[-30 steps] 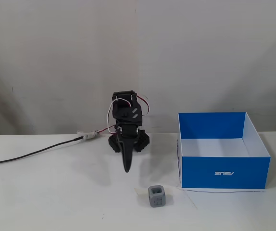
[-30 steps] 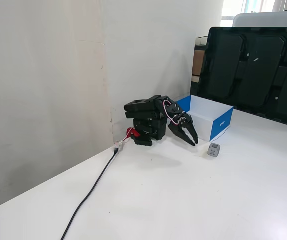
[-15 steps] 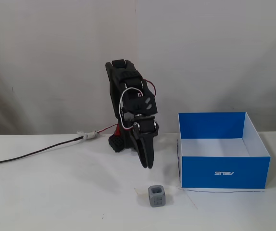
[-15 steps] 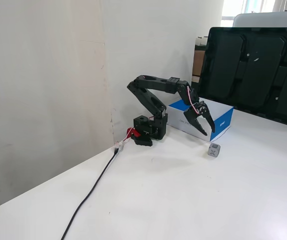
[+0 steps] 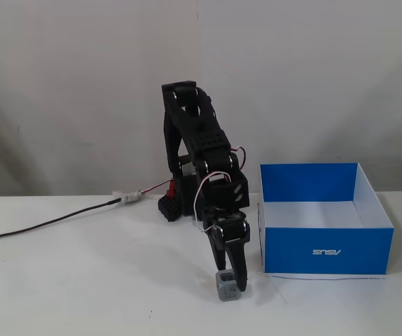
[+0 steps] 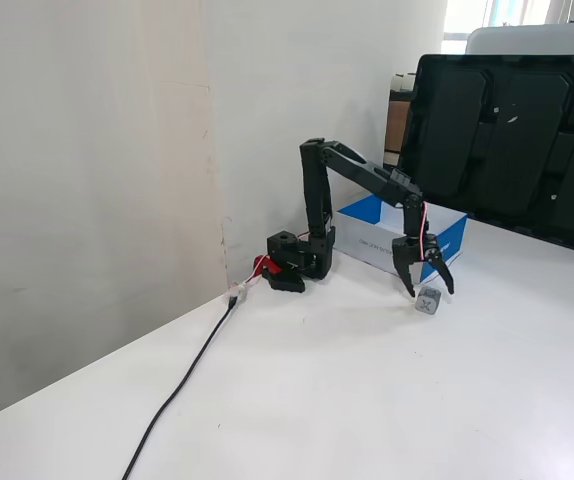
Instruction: Pick the gray block and keep it in the box.
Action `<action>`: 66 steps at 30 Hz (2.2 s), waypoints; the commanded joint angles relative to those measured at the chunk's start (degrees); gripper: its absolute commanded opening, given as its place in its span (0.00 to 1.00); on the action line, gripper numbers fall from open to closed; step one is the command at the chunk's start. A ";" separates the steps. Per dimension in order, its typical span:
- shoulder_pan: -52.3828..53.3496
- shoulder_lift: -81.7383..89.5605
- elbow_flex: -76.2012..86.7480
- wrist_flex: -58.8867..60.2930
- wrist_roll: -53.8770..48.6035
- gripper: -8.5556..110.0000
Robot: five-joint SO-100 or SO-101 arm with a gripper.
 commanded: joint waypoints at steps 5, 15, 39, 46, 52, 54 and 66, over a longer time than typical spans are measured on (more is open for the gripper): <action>2.29 -6.15 -8.96 1.14 0.70 0.07; 4.66 12.22 -16.61 13.80 1.05 0.07; -41.75 37.97 -9.67 17.67 4.31 0.29; -6.15 41.04 -11.78 15.03 5.01 0.07; 16.35 55.55 13.18 -2.99 4.39 0.07; 17.67 57.57 18.46 -5.10 3.52 0.07; 20.65 93.78 55.02 -9.05 -6.77 0.07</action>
